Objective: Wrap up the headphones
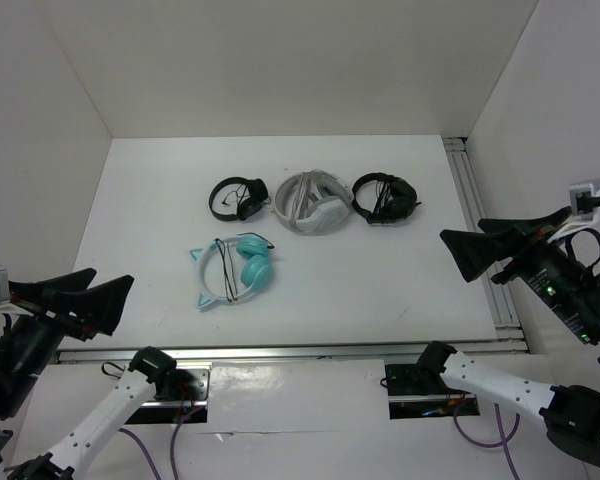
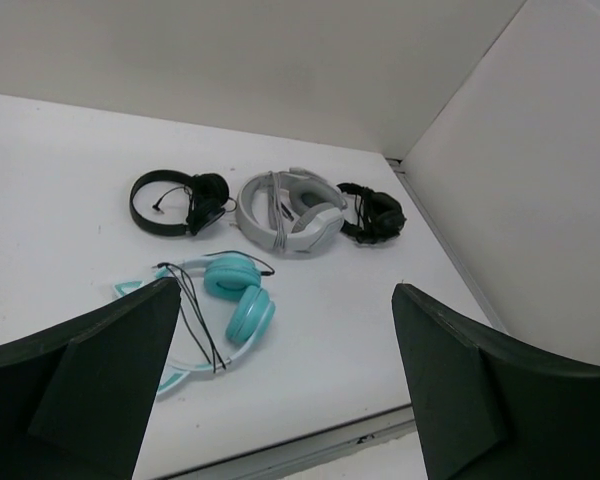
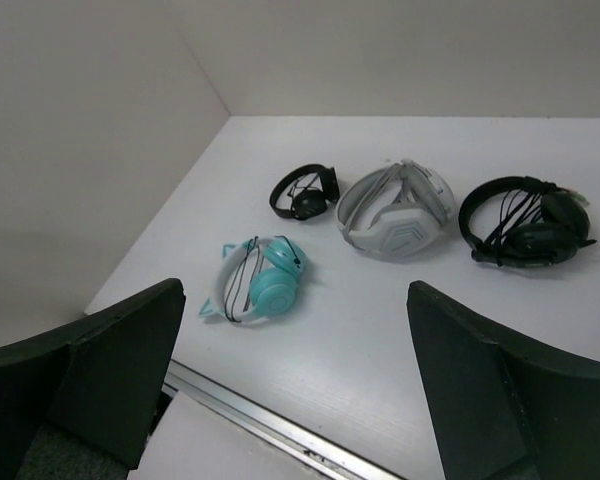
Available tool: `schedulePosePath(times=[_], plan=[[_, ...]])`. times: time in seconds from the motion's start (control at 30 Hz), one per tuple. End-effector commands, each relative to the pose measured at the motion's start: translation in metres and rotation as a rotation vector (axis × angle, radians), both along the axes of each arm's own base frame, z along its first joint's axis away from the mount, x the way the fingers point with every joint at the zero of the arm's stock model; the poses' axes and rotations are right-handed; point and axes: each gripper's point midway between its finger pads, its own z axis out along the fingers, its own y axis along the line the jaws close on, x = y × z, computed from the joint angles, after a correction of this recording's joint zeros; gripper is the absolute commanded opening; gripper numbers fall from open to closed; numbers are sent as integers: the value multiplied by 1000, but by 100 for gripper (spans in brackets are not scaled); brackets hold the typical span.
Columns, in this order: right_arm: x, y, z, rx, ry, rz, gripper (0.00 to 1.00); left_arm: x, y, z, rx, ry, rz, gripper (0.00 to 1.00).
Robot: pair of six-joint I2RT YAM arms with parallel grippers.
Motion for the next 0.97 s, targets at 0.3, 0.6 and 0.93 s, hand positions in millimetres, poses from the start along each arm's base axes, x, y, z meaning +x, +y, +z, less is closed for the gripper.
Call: schedulePosePath(times=[0.3, 0.6, 0.93], plan=[[12, 13, -28, -99, 62, 6, 100, -9, 7, -11, 66, 34, 4, 100], [13, 6, -41, -110, 69, -26, 100, -12, 14, -17, 64, 33, 35, 100], [15, 9, -48, -116, 86, -27, 100, -3, 10, -36, 87, 82, 34, 100]])
